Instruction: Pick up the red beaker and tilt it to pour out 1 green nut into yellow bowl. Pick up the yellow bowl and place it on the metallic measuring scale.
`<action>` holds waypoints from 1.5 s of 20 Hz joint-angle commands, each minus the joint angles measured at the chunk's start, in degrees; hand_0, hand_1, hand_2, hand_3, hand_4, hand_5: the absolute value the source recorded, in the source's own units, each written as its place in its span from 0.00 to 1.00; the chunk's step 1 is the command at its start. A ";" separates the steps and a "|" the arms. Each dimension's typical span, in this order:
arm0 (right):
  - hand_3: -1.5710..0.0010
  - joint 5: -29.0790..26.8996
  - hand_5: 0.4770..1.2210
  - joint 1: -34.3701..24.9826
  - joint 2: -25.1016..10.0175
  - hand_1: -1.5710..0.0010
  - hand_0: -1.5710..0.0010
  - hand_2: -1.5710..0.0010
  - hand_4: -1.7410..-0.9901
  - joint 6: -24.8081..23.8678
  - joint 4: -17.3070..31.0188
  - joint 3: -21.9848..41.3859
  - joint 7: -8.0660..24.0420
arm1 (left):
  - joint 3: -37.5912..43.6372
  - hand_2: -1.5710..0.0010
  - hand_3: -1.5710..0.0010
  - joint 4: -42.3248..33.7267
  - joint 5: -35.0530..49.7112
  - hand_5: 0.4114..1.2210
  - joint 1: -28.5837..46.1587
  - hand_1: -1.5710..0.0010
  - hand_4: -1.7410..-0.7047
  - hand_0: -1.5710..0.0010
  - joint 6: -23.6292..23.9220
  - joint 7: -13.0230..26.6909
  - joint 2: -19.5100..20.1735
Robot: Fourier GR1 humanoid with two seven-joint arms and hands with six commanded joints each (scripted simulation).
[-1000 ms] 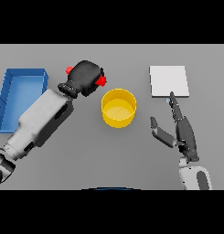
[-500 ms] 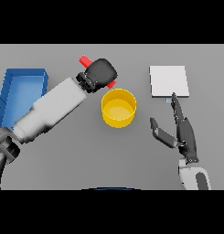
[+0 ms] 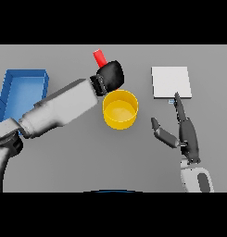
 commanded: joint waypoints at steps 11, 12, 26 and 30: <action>1.00 1.38 0.21 0.77 0.36 1.00 1.00 1.00 0.78 -0.74 -0.42 0.76 -0.90 | -12.05 0.00 0.00 4.66 -6.09 1.00 -6.67 0.00 0.02 0.00 1.25 -1.00 -3.95; 1.00 1.49 0.21 0.06 -0.05 1.00 1.00 1.00 0.79 -0.85 -0.16 0.35 -0.29 | -12.46 0.00 0.00 4.45 -5.94 1.00 -7.48 0.00 0.02 0.00 0.93 -1.34 -4.12; 1.00 1.01 0.24 -0.33 0.62 1.00 1.00 1.00 0.78 -0.27 1.10 1.02 -2.62 | 4.18 0.00 0.08 25.69 12.31 1.00 -27.44 0.00 0.01 0.00 8.10 -0.37 4.42; 1.00 2.99 0.21 -1.56 0.25 1.00 1.00 1.00 0.80 -1.50 1.79 1.29 -2.34 | 18.55 0.00 0.11 33.22 29.31 1.00 -26.94 0.00 0.00 0.00 9.35 4.54 9.73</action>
